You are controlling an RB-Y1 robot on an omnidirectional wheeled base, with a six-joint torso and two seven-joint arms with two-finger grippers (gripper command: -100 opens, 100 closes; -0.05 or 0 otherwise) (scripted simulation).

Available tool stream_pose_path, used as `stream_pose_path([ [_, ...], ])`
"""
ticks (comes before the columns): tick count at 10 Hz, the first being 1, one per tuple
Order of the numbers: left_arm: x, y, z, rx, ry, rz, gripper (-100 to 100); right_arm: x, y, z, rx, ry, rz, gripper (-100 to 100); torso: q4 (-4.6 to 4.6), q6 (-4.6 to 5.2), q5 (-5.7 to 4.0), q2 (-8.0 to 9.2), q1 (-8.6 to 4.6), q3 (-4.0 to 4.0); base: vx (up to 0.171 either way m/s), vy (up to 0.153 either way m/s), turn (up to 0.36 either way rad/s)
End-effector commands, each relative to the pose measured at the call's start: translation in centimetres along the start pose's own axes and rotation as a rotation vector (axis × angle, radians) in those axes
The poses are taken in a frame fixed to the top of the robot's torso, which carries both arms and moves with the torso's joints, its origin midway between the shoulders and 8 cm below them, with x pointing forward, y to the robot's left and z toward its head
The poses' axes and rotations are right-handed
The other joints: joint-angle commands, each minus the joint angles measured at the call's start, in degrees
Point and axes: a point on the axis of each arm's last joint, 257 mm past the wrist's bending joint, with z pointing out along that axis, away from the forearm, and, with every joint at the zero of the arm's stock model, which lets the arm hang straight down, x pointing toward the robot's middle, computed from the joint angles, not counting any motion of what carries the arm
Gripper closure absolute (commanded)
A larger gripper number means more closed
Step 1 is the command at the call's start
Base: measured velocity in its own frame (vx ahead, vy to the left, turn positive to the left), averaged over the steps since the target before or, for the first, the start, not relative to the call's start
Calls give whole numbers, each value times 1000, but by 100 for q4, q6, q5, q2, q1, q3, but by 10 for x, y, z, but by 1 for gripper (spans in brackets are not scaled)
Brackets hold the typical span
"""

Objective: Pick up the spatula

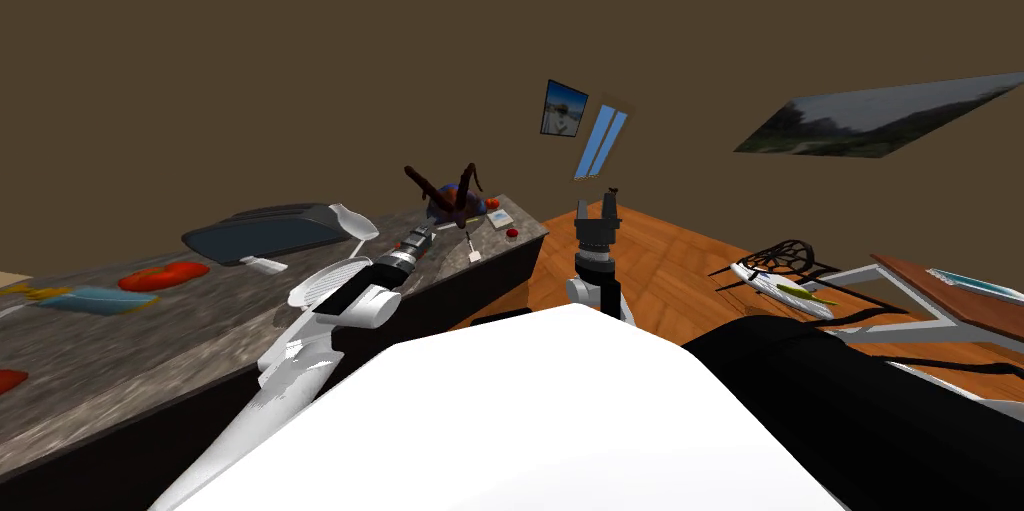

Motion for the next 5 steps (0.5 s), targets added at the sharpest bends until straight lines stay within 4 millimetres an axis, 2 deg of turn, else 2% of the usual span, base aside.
stream_pose_path([
  [1, 3, 12, 4, -49, 36, 26, -100, 0, 0, 0, 0, 0, 0, 0, 0, 0, 0, 0, 0, 0, 3, -39, -131],
  [3, 6, 28, 4, -110, 70, 49, -100, 0, 0, 0, 0, 0, 0, 0, 0, 0, -1, -1, -2, 0, 18, -47, -123],
  [5, 7, 36, 3, -142, 77, 50, -100, 0, 0, 0, 0, 0, 0, 0, -1, -1, -1, -3, -5, -2, 8, -29, -3],
])
